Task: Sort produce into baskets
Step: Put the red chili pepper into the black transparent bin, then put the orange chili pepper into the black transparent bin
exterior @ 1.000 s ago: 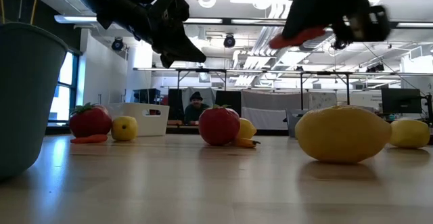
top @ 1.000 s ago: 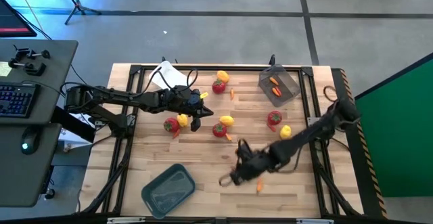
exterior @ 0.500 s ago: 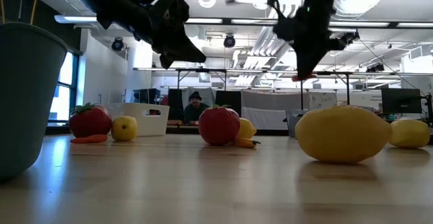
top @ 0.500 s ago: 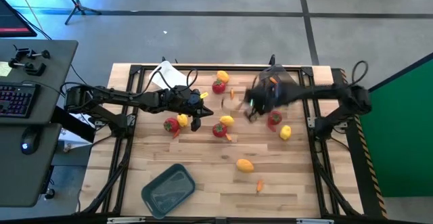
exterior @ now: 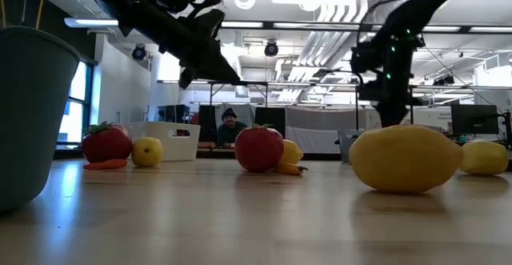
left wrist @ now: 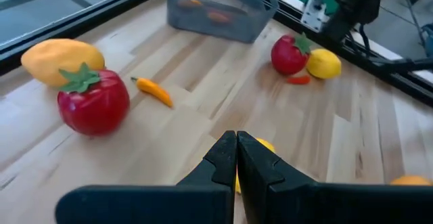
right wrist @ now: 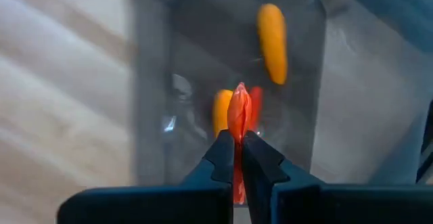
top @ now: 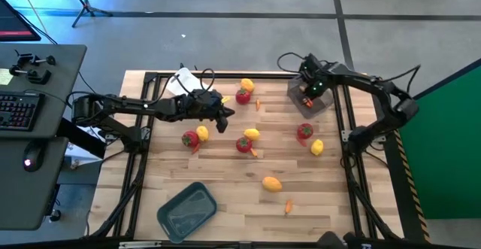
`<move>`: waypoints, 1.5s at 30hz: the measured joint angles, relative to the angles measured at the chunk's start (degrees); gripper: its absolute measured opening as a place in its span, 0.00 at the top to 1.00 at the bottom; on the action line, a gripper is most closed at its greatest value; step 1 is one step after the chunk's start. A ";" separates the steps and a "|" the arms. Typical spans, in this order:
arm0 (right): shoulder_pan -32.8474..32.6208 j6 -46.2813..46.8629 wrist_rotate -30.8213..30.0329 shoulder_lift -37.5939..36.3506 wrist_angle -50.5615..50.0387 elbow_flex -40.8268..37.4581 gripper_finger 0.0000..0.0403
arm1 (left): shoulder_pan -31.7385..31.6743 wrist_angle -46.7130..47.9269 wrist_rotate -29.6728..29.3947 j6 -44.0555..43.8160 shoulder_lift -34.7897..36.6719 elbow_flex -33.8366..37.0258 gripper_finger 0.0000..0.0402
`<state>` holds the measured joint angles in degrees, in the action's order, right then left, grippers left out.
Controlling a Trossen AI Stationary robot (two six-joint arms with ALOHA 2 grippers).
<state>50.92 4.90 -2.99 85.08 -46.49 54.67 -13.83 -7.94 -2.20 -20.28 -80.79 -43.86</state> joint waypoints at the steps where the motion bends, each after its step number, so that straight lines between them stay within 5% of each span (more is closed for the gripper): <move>1: 1.07 -0.63 0.06 0.00 0.86 -0.99 1.00 | -0.10 0.00 -0.02 -0.41 -0.01 0.00 1.00; 12: 4.63 -2.37 0.24 0.00 5.80 -4.94 0.95 | -0.09 2.39 -0.23 -1.22 0.02 0.00 1.00; 24: 3.73 4.23 1.35 0.02 2.71 0.31 0.60 | -1.79 5.48 -0.23 -0.24 -0.01 0.02 1.00; 33: -8.75 13.78 11.49 0.02 11.85 3.37 0.49 | -3.14 5.62 -3.01 3.05 -0.01 0.02 1.00; 45: -27.56 29.68 -3.52 5.02 32.69 3.37 0.49 | -3.42 -0.91 -2.66 5.49 -0.03 1.71 1.00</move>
<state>23.36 34.57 -6.50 90.10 -13.79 58.04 -17.26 -8.85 -4.87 -14.79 -80.82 -42.15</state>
